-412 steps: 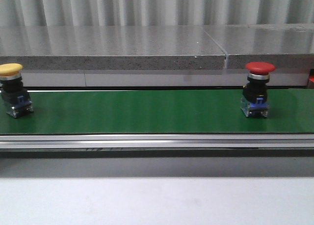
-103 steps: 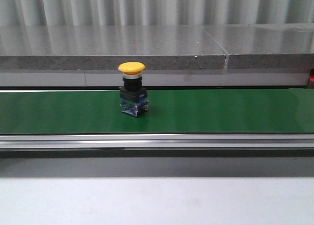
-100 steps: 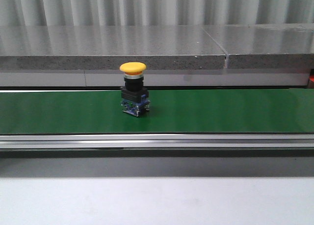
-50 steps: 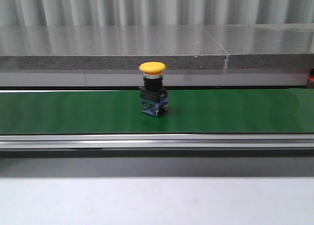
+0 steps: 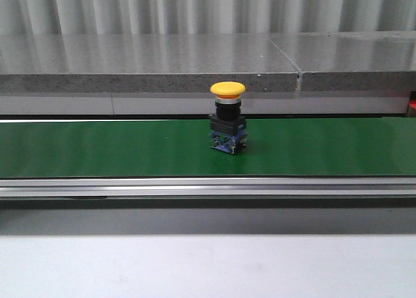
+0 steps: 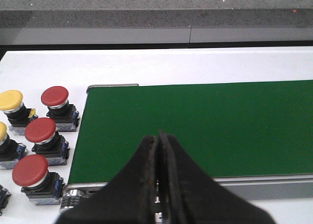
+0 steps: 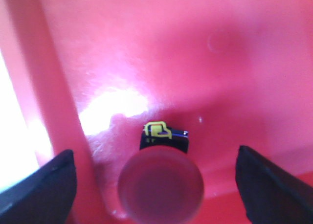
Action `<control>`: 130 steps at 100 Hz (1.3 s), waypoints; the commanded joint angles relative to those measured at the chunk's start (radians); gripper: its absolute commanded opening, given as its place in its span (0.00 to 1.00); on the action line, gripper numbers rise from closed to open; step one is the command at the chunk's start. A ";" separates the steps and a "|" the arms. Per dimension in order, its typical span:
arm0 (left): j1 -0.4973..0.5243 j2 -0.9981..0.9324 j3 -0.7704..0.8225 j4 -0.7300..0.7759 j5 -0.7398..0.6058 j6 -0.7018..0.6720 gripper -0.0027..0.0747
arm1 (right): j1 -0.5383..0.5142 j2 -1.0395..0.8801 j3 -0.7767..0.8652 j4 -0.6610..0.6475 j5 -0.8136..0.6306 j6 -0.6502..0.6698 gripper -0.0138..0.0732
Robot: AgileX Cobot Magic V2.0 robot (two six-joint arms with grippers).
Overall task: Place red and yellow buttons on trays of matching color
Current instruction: 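Grasp the yellow button at the belt's end with the right gripper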
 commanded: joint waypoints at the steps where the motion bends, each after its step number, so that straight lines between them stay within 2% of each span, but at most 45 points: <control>1: -0.009 -0.002 -0.026 -0.010 -0.081 -0.001 0.01 | -0.006 -0.112 -0.030 0.005 -0.003 -0.008 0.90; 29: -0.009 -0.002 -0.026 -0.010 -0.081 -0.001 0.01 | -0.003 -0.266 -0.014 0.002 0.155 -0.075 0.90; 61: -0.009 -0.002 -0.026 -0.010 -0.081 -0.001 0.01 | 0.068 -0.459 0.193 0.004 0.164 -0.122 0.90; 88: -0.009 -0.002 -0.026 -0.010 -0.081 -0.001 0.01 | 0.187 -0.551 0.336 0.037 0.244 -0.213 0.90; 110: -0.009 -0.002 -0.026 -0.010 -0.081 -0.001 0.01 | 0.300 -0.554 0.370 0.167 0.300 -0.385 0.90; 130: -0.009 -0.002 -0.026 -0.010 -0.081 -0.001 0.01 | 0.398 -0.525 0.370 0.177 0.293 -0.438 0.90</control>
